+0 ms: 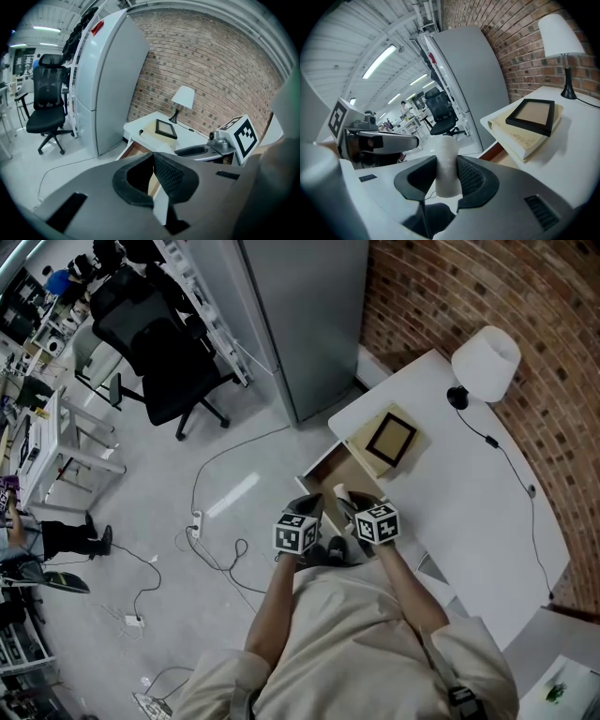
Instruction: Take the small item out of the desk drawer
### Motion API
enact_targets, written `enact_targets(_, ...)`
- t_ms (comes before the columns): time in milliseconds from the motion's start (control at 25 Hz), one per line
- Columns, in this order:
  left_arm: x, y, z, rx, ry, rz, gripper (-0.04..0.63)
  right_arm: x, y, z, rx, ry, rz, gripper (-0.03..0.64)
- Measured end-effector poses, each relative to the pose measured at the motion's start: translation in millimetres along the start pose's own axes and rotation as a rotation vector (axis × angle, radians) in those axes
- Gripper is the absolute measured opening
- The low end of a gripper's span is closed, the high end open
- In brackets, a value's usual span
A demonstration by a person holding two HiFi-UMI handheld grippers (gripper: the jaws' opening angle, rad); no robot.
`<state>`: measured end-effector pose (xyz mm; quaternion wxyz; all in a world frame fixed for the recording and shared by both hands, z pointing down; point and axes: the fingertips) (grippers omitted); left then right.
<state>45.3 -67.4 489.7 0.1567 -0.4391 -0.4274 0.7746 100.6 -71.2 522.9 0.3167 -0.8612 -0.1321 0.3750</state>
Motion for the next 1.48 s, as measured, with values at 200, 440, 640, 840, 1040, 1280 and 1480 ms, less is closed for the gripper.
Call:
enact_targets(200, -0.8, 0.2, 2.8, -0.009, -0.004, 0.005, 0.017, -3.0, 4.2, -0.6, -0.003, -0.001, -0.013, 0.158)
enact_targets(440, -4.2, -6.1, -3.3, 0.0, -0.009, 0.019, 0.017, 0.1, -3.0, -3.9, -0.011, 0.003, -0.005, 0.156)
enact_targets(640, -4.9, -8.3, -3.2, 0.001, -0.01, 0.02, 0.017, -0.5, -1.6, -4.2, 0.0, 0.004, -0.012, 0.155)
enact_targets(840, -5.0, -10.8, -4.5, 0.004, -0.013, 0.022, 0.017, 0.4, -3.3, -4.2, -0.001, 0.006, -0.012, 0.155)
enact_targets(1040, -5.2, -10.5, -4.3, 0.003, -0.014, 0.024, 0.017, 0.9, -1.9, -4.2, -0.001, 0.007, -0.015, 0.155)
enact_targets(1280, -6.6, -11.2, -5.5, -0.002, -0.017, 0.026, 0.017, 1.5, -0.3, -5.0, 0.0, 0.009, -0.021, 0.155)
enact_targets(1480, -7.0, -11.6, -3.8, -0.005, -0.019, 0.026, 0.017, 1.0, 0.3, -5.0, -0.003, 0.006, -0.026, 0.155)
Point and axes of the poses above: the fingertips, and each gripper's own axes: x backward along the fingers, z to its left, y out of its top, and after that the axes turned 8 degrees about -x, right-handed
